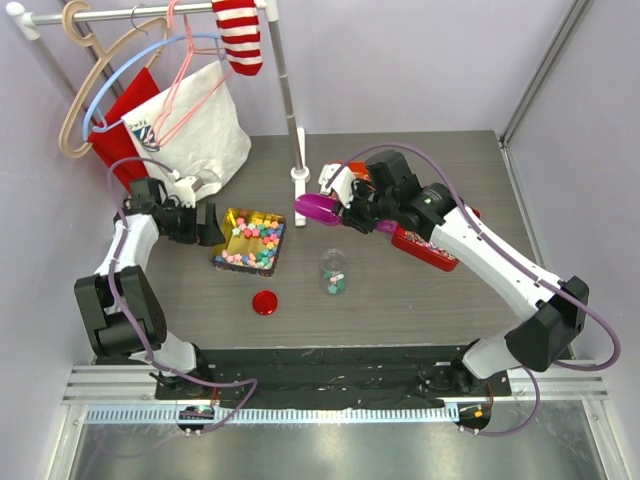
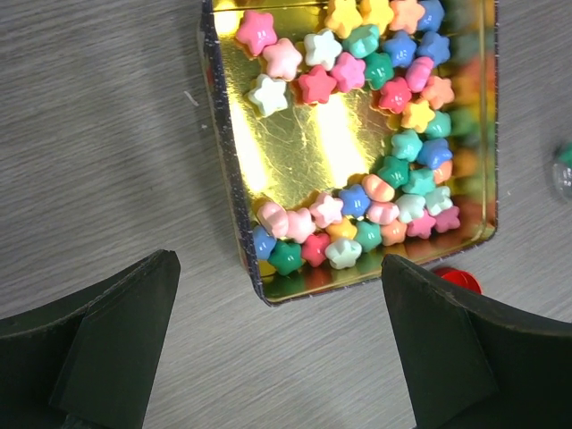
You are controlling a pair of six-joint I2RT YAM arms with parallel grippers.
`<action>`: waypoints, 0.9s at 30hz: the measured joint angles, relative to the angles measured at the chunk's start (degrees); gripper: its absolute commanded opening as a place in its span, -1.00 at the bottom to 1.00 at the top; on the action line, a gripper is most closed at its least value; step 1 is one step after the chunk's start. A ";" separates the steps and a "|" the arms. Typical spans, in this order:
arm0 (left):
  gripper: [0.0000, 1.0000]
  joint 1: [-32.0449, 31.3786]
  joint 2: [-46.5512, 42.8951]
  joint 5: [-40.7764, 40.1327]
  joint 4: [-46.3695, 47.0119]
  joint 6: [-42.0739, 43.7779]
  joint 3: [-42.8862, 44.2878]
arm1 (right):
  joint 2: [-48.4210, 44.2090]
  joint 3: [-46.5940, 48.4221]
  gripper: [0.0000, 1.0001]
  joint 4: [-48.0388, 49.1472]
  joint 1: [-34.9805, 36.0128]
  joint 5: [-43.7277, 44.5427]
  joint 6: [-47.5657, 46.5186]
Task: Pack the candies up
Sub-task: Adjust the storage box at the center of the board.
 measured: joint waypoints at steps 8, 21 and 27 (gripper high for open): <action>0.86 -1.11 0.81 -5.73 5.14 -1.79 -2.67 | 0.96 0.07 -0.98 0.00 1.22 0.87 0.15; 0.24 -5.60 3.78 -13.94 11.91 -4.50 -4.76 | 2.19 0.07 -0.98 0.00 3.19 2.56 0.22; -0.02 -6.43 5.14 -17.16 13.73 -6.05 -4.81 | 2.19 0.07 -0.98 0.04 3.87 3.39 0.20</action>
